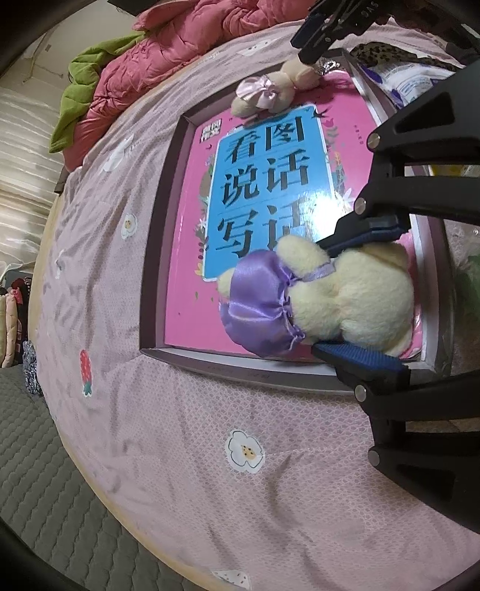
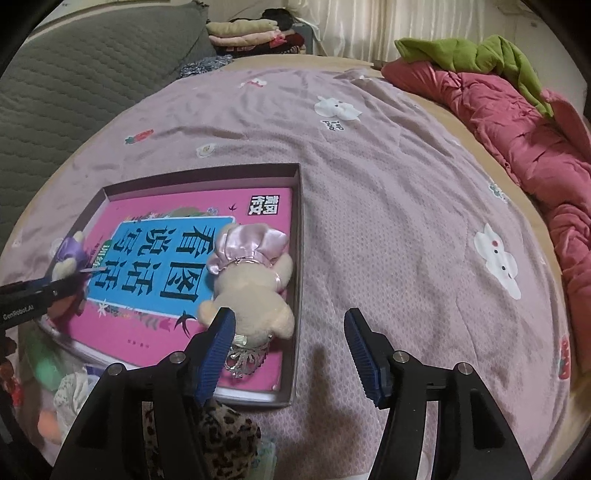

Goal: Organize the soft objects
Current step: 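Open the right tool on the tray while the left tool releases its bunny, then withdraw both open tools from the tray back toward the remaining items, then grasp the peach sponge with the left tool while the right tool grasps the leopard scrunchie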

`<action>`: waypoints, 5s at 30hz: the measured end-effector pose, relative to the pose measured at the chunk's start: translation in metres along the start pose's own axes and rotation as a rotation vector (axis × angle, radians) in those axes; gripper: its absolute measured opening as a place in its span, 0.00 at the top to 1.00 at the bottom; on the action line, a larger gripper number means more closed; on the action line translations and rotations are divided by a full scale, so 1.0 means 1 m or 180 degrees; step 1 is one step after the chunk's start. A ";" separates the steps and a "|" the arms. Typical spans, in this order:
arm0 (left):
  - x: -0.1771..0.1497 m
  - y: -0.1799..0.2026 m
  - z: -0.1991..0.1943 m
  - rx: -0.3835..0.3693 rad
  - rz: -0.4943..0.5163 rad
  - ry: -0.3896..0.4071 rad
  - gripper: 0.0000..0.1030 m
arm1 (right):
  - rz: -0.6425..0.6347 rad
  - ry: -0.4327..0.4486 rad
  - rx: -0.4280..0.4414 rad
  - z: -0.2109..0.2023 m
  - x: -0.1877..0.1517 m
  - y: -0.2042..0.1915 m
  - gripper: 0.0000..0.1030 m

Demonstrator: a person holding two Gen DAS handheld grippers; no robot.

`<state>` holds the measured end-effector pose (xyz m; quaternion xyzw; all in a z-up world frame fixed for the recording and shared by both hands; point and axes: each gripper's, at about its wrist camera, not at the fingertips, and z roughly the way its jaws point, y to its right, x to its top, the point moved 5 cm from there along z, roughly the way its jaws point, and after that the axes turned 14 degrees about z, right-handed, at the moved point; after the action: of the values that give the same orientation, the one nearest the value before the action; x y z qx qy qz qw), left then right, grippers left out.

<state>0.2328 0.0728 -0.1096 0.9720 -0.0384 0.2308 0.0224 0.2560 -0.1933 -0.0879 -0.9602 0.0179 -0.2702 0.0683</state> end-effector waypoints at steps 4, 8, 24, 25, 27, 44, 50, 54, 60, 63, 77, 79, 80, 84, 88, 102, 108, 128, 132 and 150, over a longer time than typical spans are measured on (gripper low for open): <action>0.001 0.001 0.001 0.0006 0.0022 0.0024 0.53 | 0.0012 0.0008 0.0017 -0.001 0.000 -0.001 0.38; 0.002 0.000 -0.001 -0.0090 -0.0042 0.0055 0.48 | 0.0034 0.0012 0.0022 -0.002 0.000 0.001 0.36; 0.009 -0.005 -0.029 -0.0206 -0.0099 0.0247 0.43 | 0.0003 0.0022 0.0006 0.013 0.017 -0.002 0.32; 0.009 -0.005 -0.031 -0.0213 -0.0104 0.0264 0.43 | 0.0025 0.0041 0.0049 0.009 0.018 -0.001 0.32; 0.011 -0.007 -0.036 -0.0223 -0.0118 0.0306 0.43 | 0.0067 0.0107 0.0107 0.000 0.020 0.000 0.32; 0.006 -0.009 -0.073 -0.0178 -0.0143 0.0474 0.42 | 0.0181 0.0374 0.0122 -0.061 0.014 0.017 0.32; 0.000 -0.009 -0.089 -0.0178 -0.0135 0.0527 0.42 | 0.0168 0.0431 0.0180 -0.079 0.007 0.009 0.32; -0.005 -0.007 -0.099 -0.0178 -0.0118 0.0568 0.42 | 0.0176 0.0479 0.0215 -0.090 0.002 0.005 0.32; -0.013 -0.004 -0.112 -0.0174 -0.0105 0.0609 0.42 | 0.0149 0.0515 0.0247 -0.105 -0.005 0.001 0.32; -0.016 -0.002 -0.118 -0.0173 -0.0083 0.0628 0.42 | 0.0132 0.0531 0.0265 -0.112 -0.008 -0.001 0.32; -0.030 0.011 -0.149 -0.0173 0.0015 0.0738 0.42 | 0.0071 0.0616 0.0274 -0.142 -0.026 -0.003 0.32; -0.033 0.012 -0.153 -0.0177 0.0021 0.0748 0.42 | 0.0064 0.0626 0.0274 -0.146 -0.029 -0.004 0.32; -0.034 0.012 -0.154 -0.0177 0.0025 0.0750 0.42 | 0.0056 0.0629 0.0275 -0.148 -0.031 -0.005 0.31; -0.042 0.014 -0.159 -0.0178 0.0034 0.0744 0.42 | 0.0035 0.0646 0.0292 -0.155 -0.036 -0.007 0.31; -0.047 0.019 -0.162 -0.0190 0.0060 0.0743 0.42 | 0.0011 0.0646 0.0293 -0.159 -0.041 -0.009 0.31; -0.068 0.027 -0.160 -0.0224 0.0126 0.0659 0.42 | -0.0016 0.0609 0.0332 -0.164 -0.057 -0.010 0.31; -0.080 0.027 -0.153 -0.0217 0.0145 0.0569 0.42 | -0.0043 0.0534 0.0342 -0.159 -0.071 -0.012 0.31; -0.126 0.042 -0.116 -0.0249 0.0333 0.0194 0.42 | 0.0032 0.0184 0.0360 -0.129 -0.107 -0.011 0.31; -0.131 0.045 -0.109 -0.0295 0.0361 0.0132 0.42 | 0.0082 0.0137 0.0329 -0.123 -0.109 -0.008 0.31; -0.143 0.045 -0.075 -0.0441 0.0381 -0.0108 0.42 | 0.0062 0.0041 0.0326 -0.105 -0.110 -0.017 0.31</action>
<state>0.0681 0.0419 -0.1062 0.9678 -0.1127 0.2120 0.0751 0.1073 -0.1817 -0.0533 -0.9535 0.0138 -0.2763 0.1199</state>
